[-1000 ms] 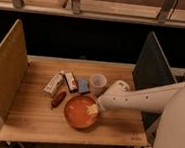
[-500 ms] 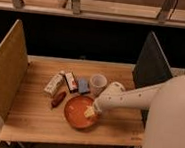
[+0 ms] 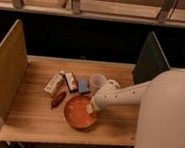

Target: Drag the ceramic bowl in a circle

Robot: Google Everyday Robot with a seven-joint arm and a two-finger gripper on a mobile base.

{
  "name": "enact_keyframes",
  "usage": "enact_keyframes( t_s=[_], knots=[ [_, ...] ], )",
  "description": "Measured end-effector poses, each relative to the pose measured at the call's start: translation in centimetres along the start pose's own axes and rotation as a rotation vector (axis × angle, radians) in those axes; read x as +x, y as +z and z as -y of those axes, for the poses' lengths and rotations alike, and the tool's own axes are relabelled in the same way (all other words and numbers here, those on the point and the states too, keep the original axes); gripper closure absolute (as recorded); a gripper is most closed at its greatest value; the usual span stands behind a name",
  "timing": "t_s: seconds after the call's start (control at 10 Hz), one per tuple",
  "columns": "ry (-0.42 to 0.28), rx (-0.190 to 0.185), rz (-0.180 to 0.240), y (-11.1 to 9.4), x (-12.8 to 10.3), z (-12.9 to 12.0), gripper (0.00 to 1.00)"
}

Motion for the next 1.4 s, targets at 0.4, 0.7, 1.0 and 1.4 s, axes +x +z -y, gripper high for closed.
enact_keyframes(
  t_s=[0.4,0.7,1.0,1.4],
  knots=[
    [-0.009,0.005,-0.008,0.6,0.4,-0.6,1.00],
    [0.033,0.084,-0.004,-0.8,1.0,3.0,1.00],
    [0.028,0.158,0.029,-2.4,-0.7,5.0,1.00],
    [-0.012,0.155,0.063,-1.2,-3.8,3.7,1.00]
  ],
)
